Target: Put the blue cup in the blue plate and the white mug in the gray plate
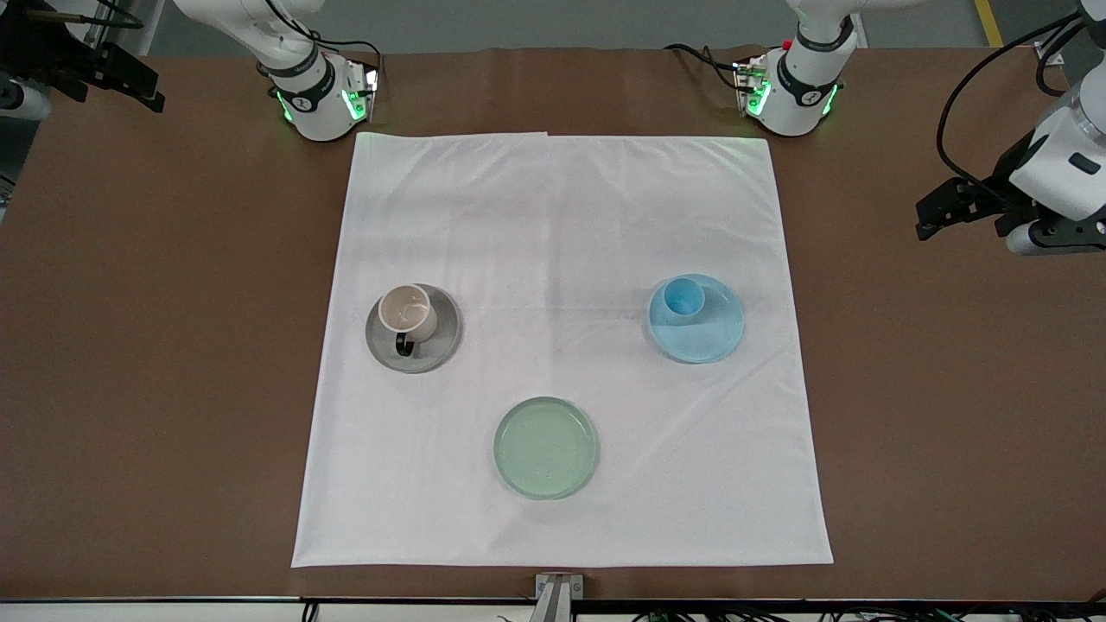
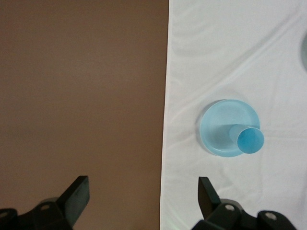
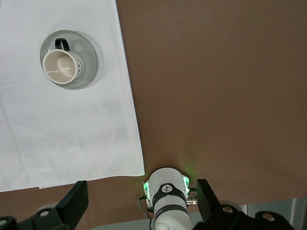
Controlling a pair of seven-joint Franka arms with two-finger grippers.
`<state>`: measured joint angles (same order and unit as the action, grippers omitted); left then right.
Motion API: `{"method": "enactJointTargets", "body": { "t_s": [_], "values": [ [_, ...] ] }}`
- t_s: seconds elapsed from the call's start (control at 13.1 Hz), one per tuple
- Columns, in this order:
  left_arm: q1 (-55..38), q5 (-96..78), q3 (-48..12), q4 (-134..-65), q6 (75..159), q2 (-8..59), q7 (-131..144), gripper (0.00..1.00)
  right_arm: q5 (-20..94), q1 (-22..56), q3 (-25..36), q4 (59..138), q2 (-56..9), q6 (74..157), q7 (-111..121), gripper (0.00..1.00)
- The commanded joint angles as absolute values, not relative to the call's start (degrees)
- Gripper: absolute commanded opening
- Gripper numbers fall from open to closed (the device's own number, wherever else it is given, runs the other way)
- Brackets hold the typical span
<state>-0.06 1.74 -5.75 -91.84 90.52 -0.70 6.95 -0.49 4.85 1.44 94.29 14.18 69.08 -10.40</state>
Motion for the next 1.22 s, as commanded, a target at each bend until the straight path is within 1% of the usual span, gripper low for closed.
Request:
{"method": "enactJointTargets", "body": {
  "t_s": [0.0,0.23,0.38,0.53,0.69,0.92,1.07,1.15],
  "values": [
    [0.6,0.4,-5.8,-91.3,91.0,-1.0,6.4,1.00,-1.6,4.0,1.8,94.3,14.8,69.3,-6.9,1.00],
    [0.6,0.4,-5.8,-91.3,91.0,-1.0,6.2,1.00,-1.6,4.0,1.8,93.5,14.9,70.0,-6.7,1.00],
    [0.8,0.4,-5.8,-91.3,91.0,-1.0,6.0,1.00,-1.7,4.0,3.6,93.3,14.9,71.6,-3.4,1.00],
    [1.1,0.4,-5.8,-91.2,91.8,0.0,6.1,1.00,-1.8,4.0,5.0,89.4,14.1,72.2,1.3,1.00],
    [1.0,0.4,-5.9,-91.2,93.2,1.0,6.2,1.00,-4.0,3.9,5.3,85.9,11.0,73.6,1.7,1.00],
    [0.9,0.4,-5.9,-91.2,93.8,1.3,6.4,1.00,-5.3,3.7,5.3,85.2,7.5,77.9,1.4,1.00],
    [1.0,0.4,-5.9,-91.3,93.7,1.3,5.8,1.00,-5.1,3.6,5.3,82.4,2.9,80.9,1.4,1.00],
    [1.1,0.4,-5.9,-91.2,93.7,1.3,5.6,1.00,-4.8,3.3,5.3,80.3,0.9,80.7,1.4,1.00]
  ]
}}
